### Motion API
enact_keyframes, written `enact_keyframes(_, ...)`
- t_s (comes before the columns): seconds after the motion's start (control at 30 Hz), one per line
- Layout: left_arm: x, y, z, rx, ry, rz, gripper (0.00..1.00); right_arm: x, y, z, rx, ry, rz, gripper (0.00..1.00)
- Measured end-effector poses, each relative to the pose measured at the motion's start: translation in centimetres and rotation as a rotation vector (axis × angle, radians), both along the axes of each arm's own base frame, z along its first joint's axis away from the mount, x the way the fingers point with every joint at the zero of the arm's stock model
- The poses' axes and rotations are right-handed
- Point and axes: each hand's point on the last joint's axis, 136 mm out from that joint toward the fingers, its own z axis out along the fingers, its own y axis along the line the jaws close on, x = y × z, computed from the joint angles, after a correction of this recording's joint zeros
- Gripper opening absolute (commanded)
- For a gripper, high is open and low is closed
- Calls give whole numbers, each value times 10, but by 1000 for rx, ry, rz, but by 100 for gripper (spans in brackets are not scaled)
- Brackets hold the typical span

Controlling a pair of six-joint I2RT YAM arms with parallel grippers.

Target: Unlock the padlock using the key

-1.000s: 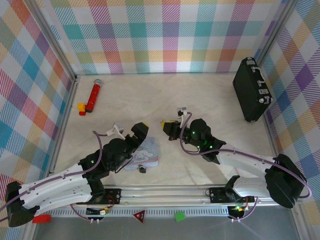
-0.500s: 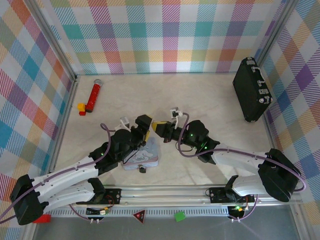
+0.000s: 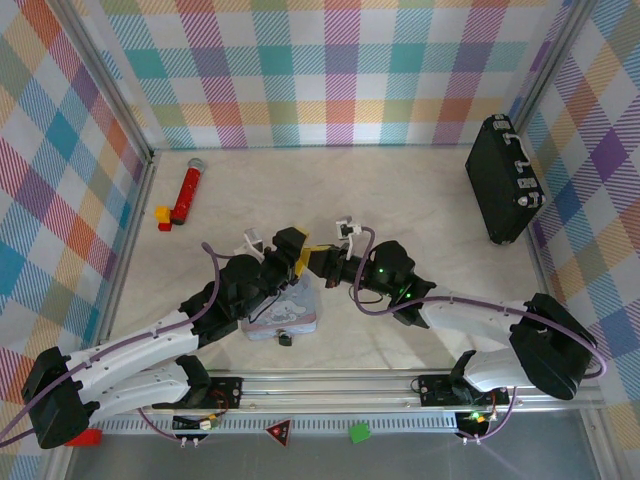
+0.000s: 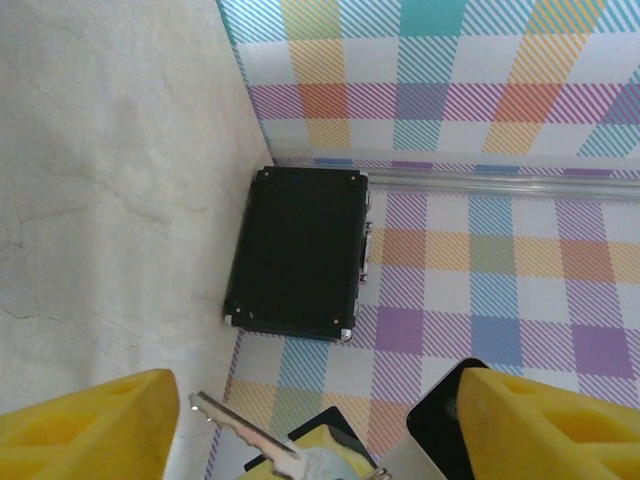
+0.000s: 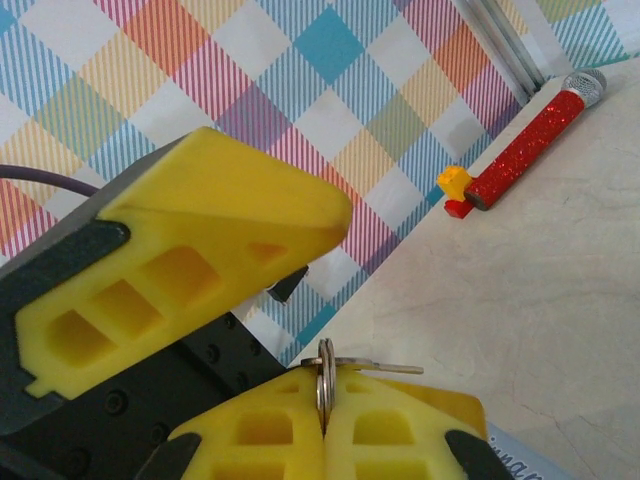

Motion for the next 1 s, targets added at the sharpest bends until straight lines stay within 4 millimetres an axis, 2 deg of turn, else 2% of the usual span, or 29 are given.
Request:
enact_keyframes(0.2, 0, 0, 0, -1, 2, 0, 63, -3, 0, -2, -9, 5, 14, 0)
enact_keyframes(0.4, 0, 0, 0, 0, 2, -1, 54, -15, -15, -1, -25, -7, 13, 0)
enact_keyframes(0.57, 2, -4, 2, 2, 1, -13, 46, -17, -21, 3, -27, -21, 1, 0)
enact_keyframes(0.63, 2, -7, 1, 5, 3, -21, 48, -17, -21, 2, -34, -24, -2, 0)
enact_keyframes(0.73, 2, -8, -1, 14, 7, -29, 58, -16, -22, -1, -46, -26, -6, 0)
enact_keyframes(1.0, 1, -18, 2, 17, 27, -68, 70, -13, -22, -1, -65, -52, -21, 0)
